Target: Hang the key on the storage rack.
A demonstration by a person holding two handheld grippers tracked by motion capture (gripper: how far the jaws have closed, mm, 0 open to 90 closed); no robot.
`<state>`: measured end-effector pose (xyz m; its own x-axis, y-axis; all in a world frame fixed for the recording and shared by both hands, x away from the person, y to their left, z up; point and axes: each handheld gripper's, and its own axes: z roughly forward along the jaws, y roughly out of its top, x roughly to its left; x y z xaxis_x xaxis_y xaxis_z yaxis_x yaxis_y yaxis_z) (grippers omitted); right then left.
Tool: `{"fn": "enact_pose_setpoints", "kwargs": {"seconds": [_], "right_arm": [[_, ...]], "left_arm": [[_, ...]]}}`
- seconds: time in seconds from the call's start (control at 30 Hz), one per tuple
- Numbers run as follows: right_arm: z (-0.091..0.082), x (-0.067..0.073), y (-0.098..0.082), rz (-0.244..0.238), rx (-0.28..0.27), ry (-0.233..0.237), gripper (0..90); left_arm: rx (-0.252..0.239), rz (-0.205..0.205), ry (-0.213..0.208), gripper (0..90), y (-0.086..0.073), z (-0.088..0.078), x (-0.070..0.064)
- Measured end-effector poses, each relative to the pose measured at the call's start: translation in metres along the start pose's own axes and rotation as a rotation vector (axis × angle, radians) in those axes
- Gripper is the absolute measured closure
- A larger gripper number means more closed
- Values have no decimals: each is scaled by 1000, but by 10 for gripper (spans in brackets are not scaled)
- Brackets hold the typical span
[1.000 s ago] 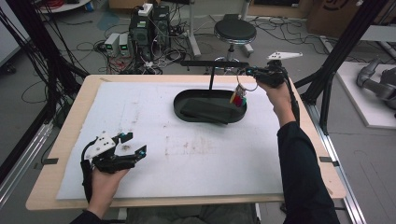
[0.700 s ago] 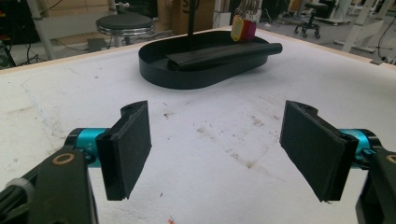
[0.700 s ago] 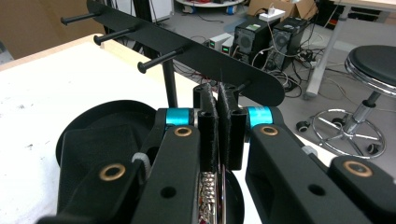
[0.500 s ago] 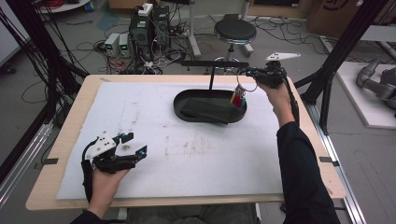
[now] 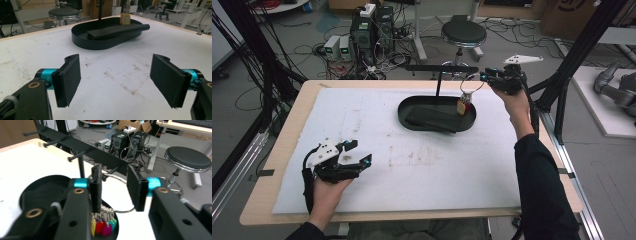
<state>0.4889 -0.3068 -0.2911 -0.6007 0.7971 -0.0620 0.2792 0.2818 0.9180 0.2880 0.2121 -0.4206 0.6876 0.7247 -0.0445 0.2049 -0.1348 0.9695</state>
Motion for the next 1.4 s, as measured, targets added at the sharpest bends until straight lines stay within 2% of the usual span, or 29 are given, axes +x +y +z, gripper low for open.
{"fn": "enact_pose_setpoints", "kwargs": {"seconds": [0.13,0.2,0.3,0.47,0.67,0.73,0.87,0.93,0.97,1.0,1.13,1.2,1.3,1.4], "right_arm": [[-24,9,5,19,5,1,572],[-39,15,4,15,-20,-6,559],[-60,23,-2,22,-18,2,543],[-92,34,-20,35,-47,16,473],[-116,41,-52,70,-93,45,431],[-121,42,-65,80,-106,48,416],[-126,45,-89,118,-116,86,374],[-127,46,-100,121,-120,90,361],[-127,48,-112,126,-126,85,351],[-127,48,-112,126,-126,85,351],[-123,48,-136,159,-132,85,323],[-118,46,-147,175,-105,86,314],[-116,46,-152,186,-107,80,313],[-113,46,-157,176,-97,73,312]], "left_arm": [[2,4,2,247,4,5,5],[0,2,1,247,6,7,8],[-1,-3,2,247,8,11,13],[-6,-7,12,247,11,15,19],[-10,-5,22,247,12,19,20],[-10,-1,27,245,12,19,20],[-13,10,37,243,12,17,20],[-13,12,41,243,12,16,20],[-14,13,43,243,12,15,20],[-14,13,44,243,12,15,20],[-12,13,59,241,10,12,21],[-10,13,67,229,9,11,22],[-1,11,81,212,7,12,21],[9,19,75,212,5,13,19]]}}
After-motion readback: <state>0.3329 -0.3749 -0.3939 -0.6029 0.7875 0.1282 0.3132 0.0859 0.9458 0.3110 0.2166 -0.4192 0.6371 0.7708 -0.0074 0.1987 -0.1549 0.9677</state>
